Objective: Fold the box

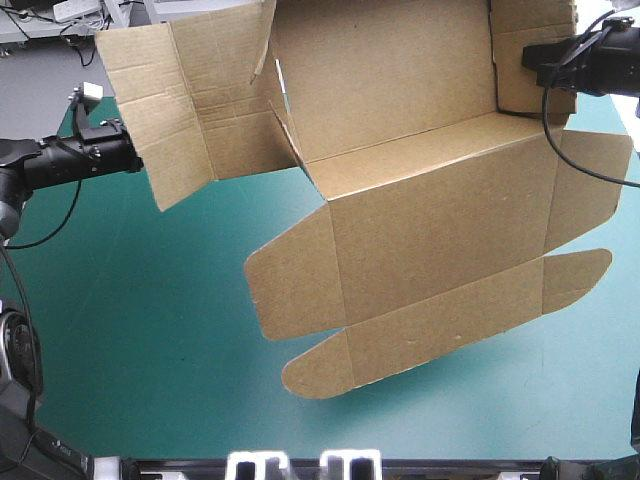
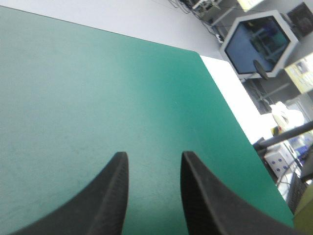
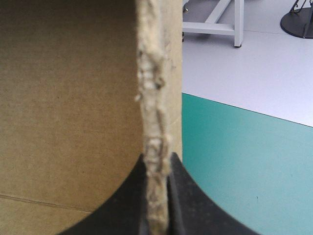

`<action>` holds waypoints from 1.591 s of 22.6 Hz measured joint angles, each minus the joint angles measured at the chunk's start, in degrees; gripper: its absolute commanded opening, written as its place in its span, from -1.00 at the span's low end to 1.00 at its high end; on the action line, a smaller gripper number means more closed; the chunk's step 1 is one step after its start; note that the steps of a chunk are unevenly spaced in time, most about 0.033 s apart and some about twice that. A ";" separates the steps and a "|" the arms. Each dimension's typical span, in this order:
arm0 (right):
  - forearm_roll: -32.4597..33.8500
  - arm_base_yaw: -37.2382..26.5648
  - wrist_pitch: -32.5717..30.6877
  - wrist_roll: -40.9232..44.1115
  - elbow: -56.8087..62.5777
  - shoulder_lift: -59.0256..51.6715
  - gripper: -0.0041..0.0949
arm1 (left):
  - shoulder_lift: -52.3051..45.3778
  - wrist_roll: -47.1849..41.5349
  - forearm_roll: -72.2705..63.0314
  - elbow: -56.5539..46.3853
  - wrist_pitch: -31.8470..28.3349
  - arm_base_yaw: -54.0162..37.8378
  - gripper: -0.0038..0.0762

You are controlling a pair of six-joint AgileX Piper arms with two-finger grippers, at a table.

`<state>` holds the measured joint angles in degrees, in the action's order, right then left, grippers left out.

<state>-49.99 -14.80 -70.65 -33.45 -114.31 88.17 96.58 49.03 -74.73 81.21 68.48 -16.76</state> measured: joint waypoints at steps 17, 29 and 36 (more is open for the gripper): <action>9.13 4.57 0.00 0.50 0.13 3.94 -0.95 | -7.89 4.51 -8.75 4.37 1.00 15.73 -0.23; 19.32 13.97 5.56 5.07 0.41 5.21 -0.95 | -11.16 3.11 -4.15 4.56 1.40 19.52 0.09; 31.49 21.97 11.07 11.78 0.51 5.32 -0.95 | -11.23 2.33 -2.19 4.56 -0.01 19.91 0.23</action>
<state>-18.50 7.17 -59.58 -21.67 -113.79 93.49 85.35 51.35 -76.92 85.77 68.47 3.15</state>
